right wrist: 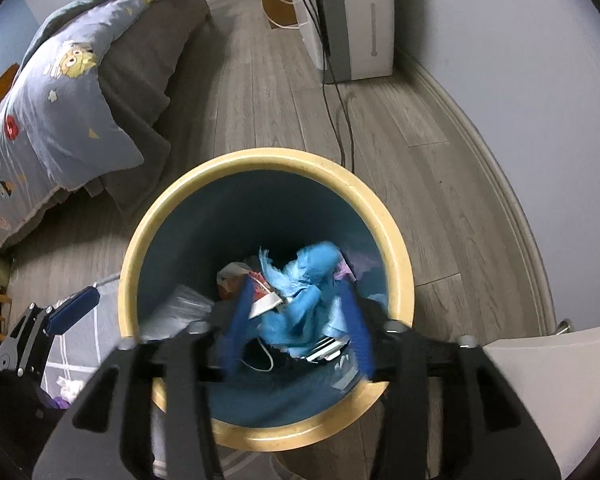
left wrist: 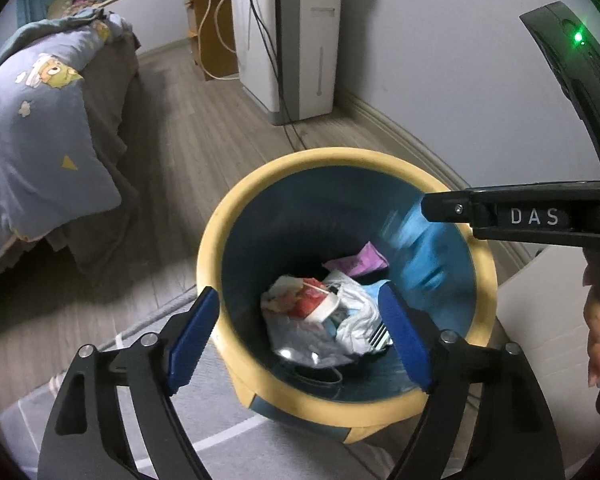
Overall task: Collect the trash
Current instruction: 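Open both grippers over the teal bin to drop the cloth and foil tray, then move both tools back over the purple spray bottle and white wipe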
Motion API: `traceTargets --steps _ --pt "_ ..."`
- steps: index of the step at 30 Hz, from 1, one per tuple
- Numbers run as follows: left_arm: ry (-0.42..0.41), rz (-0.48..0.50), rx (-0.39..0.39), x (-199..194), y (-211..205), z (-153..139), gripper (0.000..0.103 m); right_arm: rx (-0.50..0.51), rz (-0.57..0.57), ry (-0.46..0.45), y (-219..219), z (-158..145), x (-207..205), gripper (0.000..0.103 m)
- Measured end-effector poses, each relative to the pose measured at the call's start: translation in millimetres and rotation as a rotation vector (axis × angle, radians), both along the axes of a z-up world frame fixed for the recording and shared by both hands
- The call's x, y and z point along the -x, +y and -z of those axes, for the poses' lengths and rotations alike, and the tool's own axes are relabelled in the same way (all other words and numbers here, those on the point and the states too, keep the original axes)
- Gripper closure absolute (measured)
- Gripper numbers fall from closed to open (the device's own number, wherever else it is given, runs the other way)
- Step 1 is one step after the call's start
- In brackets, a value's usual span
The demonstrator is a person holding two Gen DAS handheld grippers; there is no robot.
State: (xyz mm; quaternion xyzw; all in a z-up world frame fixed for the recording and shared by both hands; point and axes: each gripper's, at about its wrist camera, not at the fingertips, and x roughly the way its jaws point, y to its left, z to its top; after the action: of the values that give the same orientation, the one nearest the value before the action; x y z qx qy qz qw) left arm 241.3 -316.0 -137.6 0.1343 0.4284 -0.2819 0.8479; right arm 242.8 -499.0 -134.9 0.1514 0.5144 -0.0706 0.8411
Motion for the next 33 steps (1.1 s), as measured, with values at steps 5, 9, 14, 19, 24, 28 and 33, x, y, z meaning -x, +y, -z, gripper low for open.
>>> traceTargets --steps 5,9,14,19,24,28,33 --pt "-0.014 -0.031 -0.002 2.5 11.0 -4.1 0.007 -0.004 0.017 -0.013 -1.2 -5.2 1.5 0.023" --pt "-0.008 -0.066 -0.009 12.4 27.5 -6.1 0.006 0.020 0.044 -0.027 -2.4 -14.9 5.9 0.006" --pt "-0.006 -0.112 0.005 29.3 57.5 -19.9 0.006 0.015 0.055 -0.025 1.7 -23.5 11.9 0.006" --pt "-0.019 -0.166 0.016 50.7 97.2 -43.2 0.006 0.051 0.029 -0.049 15.4 -40.4 17.6 0.006" --pt "-0.038 -0.233 0.023 73.1 144.1 -68.3 0.006 0.111 0.008 -0.090 31.5 -60.2 27.3 0.006" --pt "-0.045 -0.302 0.004 91.1 186.2 -82.9 0.006 0.140 -0.020 -0.114 45.5 -74.1 36.2 0.006" --pt "-0.046 -0.367 -0.012 117.8 230.7 -95.3 0.005 0.171 -0.061 -0.142 63.9 -90.1 50.0 0.006"
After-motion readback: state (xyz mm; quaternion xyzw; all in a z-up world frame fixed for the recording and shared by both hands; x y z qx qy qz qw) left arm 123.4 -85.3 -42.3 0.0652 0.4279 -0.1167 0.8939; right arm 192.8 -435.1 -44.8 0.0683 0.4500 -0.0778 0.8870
